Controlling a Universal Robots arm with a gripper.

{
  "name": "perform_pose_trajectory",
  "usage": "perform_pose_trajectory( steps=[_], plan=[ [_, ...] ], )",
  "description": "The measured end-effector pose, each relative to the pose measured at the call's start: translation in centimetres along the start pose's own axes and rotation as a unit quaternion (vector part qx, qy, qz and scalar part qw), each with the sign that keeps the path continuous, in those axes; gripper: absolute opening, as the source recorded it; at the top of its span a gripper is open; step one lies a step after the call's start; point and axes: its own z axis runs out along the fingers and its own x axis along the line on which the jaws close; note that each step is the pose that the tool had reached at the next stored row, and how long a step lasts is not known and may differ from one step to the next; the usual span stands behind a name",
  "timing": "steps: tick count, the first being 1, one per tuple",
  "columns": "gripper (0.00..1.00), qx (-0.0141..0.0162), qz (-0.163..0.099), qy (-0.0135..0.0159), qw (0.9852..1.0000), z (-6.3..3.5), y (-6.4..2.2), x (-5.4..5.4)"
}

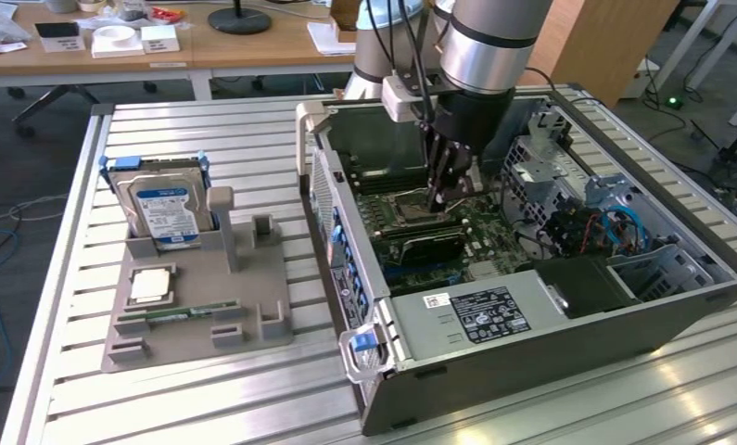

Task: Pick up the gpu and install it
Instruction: 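Press down on the gpu until it lock into place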

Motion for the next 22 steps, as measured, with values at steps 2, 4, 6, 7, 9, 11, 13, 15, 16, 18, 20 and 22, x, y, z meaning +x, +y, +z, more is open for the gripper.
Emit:
perform_pose_trajectory(
  steps=[2, 4, 6, 7, 9, 11, 13, 15, 16, 18, 20, 22],
  plan=[
    [0.11, 0.0, 0.0, 0.0, 1.0, 0.0, 0.0, 0.0],
    [0.11, 0.0, 0.0, 0.0, 1.0, 0.01, 0.01, 0.0],
    [0.11, 0.0, 0.0, -0.0001, 1.0, 0.01, 0.01, 0.0],
    [0.11, 0.0001, 0.0, -0.0001, 1.0, 0.04, 0.0, 0.0],
    [0.11, 0.0001, 0.0, -0.0002, 1.0, 0.21, 0.0, 0.0],
    [0.11, 0.0001, 0.0, -0.0001, 1.0, 0.45, 0.01, 0.0],
    [0.11, 0.0, 0.0, -0.0001, 1.0, 0.69, 0.01, 0.0],
    [0.11, 0.0001, 0.0, -0.0001, 1.0, 0.87, 0.01, 0.0],
    [0.11, 0.0001, 0.0, -0.0001, 1.0, 0.93, 0.01, 0.0],
    [0.11, 0.0, 0.0, 0.0, 1.0, 0.97, 0.02, 0.1],
    [0.11, 0.0001, 0.0, -0.0001, 1.0, 1.0, 0.01, 0.2],
    [0.11, 0.0001, 0.0, -0.0002, 1.0, 1.1, 0.01, 0.2]
  ],
)
